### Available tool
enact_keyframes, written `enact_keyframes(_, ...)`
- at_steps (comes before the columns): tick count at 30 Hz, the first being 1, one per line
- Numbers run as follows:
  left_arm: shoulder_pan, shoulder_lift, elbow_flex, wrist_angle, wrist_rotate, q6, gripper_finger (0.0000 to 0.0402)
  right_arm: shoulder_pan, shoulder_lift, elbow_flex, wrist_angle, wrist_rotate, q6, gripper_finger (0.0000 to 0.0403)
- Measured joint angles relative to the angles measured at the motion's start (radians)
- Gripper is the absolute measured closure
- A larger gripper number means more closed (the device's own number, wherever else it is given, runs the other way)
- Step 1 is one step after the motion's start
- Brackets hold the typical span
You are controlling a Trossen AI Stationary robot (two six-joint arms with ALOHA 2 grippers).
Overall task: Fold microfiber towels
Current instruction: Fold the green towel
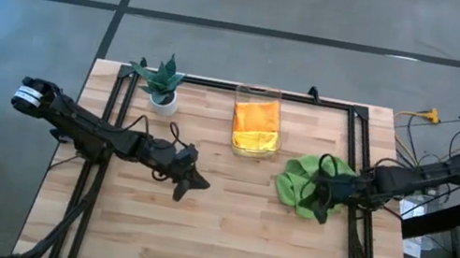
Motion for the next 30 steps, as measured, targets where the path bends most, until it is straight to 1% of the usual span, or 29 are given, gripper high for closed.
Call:
enact_keyframes(4, 0.014, -0.001, 0.001, 0.001, -0.001, 0.0, 0.0394, 0.004, 0.028, -0.087, 0.058, 0.05, 0.002, 0.0389)
enact_keyframes(7, 0.016, -0.005, 0.001, 0.001, 0.0, 0.0, 0.0394, 0.004, 0.041, -0.113, 0.09, 0.109, -0.017, 0.0367)
enact_keyframes(11, 0.02, -0.008, 0.001, 0.001, 0.0, 0.01, 0.0394, 0.003, 0.038, -0.112, 0.14, 0.244, -0.066, 0.0307)
enact_keyframes(13, 0.021, -0.008, 0.001, 0.001, 0.001, 0.047, 0.0394, 0.003, 0.045, -0.09, 0.1, 0.32, -0.101, 0.027)
enact_keyframes(15, 0.024, -0.008, 0.001, 0.002, 0.003, 0.092, 0.0394, 0.003, 0.055, -0.064, 0.063, 0.387, -0.191, 0.0234)
enact_keyframes(17, 0.034, -0.008, 0.002, 0.006, 0.008, 0.115, 0.0394, 0.003, 0.068, -0.042, 0.033, 0.406, -0.266, 0.0206)
enact_keyframes(19, 0.066, -0.015, 0.001, 0.031, 0.01, 0.119, 0.0394, 0.003, 0.095, -0.012, -0.024, 0.422, -0.313, 0.0189)
enact_keyframes(22, 0.131, -0.06, -0.002, 0.044, 0.012, 0.162, 0.0394, 0.003, 0.161, 0.049, -0.191, 0.52, -0.305, 0.0182)
enact_keyframes(24, 0.167, -0.091, -0.006, 0.024, 0.017, 0.211, 0.0394, 0.003, 0.221, 0.09, -0.312, 0.621, -0.264, 0.0183)
enact_keyframes(26, 0.198, -0.105, -0.007, 0.009, 0.019, 0.268, 0.0394, 0.003, 0.278, 0.12, -0.37, 0.727, -0.225, 0.0185)
enact_keyframes(27, 0.212, -0.11, -0.007, 0.005, 0.019, 0.293, 0.0394, 0.003, 0.304, 0.127, -0.376, 0.762, -0.215, 0.0185)
enact_keyframes(29, 0.234, -0.12, -0.007, 0.007, 0.019, 0.32, 0.0394, 0.001, 0.355, 0.132, -0.346, 0.773, -0.209, 0.0187)
enact_keyframes(30, 0.244, -0.121, -0.007, 0.009, 0.019, 0.329, 0.0394, 0.001, 0.379, 0.132, -0.327, 0.752, -0.205, 0.0187)
